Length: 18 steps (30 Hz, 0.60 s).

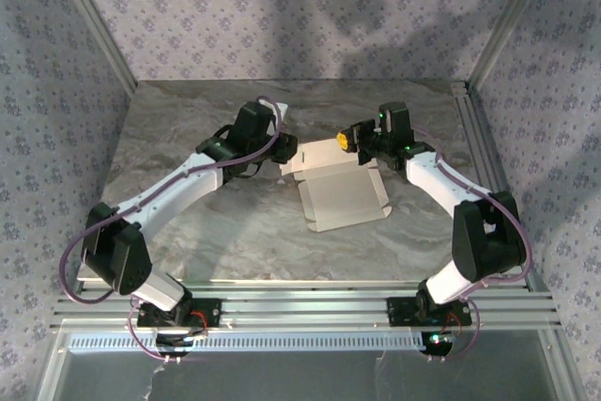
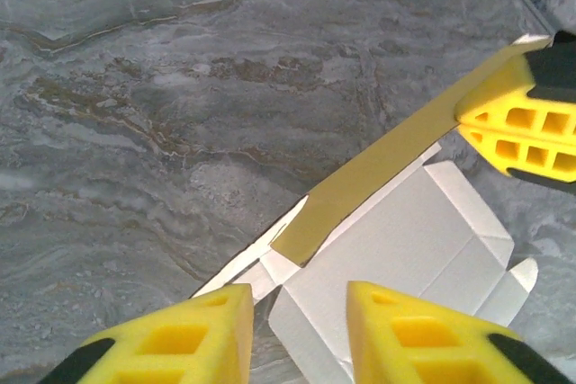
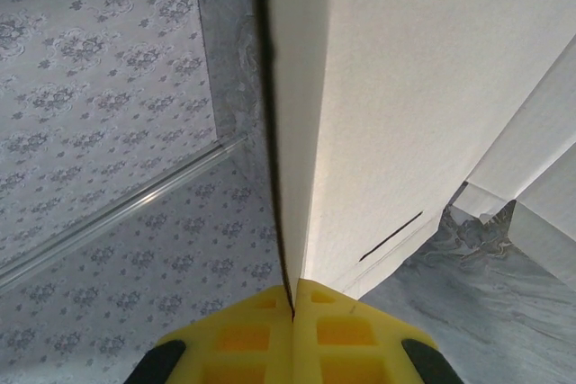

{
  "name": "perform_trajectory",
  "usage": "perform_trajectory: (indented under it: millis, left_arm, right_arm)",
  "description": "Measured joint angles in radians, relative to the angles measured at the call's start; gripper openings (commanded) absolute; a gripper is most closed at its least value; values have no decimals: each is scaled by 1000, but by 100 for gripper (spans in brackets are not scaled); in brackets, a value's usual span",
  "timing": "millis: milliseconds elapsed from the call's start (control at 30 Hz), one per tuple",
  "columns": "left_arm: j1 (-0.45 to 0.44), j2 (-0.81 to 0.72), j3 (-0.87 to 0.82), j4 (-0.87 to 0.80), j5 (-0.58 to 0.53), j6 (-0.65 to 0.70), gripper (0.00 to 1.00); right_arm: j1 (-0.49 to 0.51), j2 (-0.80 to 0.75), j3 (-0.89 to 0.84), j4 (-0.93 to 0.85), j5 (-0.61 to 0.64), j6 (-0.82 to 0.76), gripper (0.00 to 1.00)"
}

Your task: Fold the paper box

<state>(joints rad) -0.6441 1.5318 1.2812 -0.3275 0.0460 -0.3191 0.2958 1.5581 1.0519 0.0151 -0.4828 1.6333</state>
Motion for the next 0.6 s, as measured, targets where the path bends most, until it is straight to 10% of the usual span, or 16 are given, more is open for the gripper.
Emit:
perform_trajectory:
  millis: [200, 600]
  left_arm:
    - [12, 111, 68, -13, 60, 8, 3]
    - [14, 174, 136, -47, 73, 23, 0]
  right_arm:
    - [0, 2, 0, 0, 0, 0, 0]
    - [0, 2, 0, 0, 0, 0, 0]
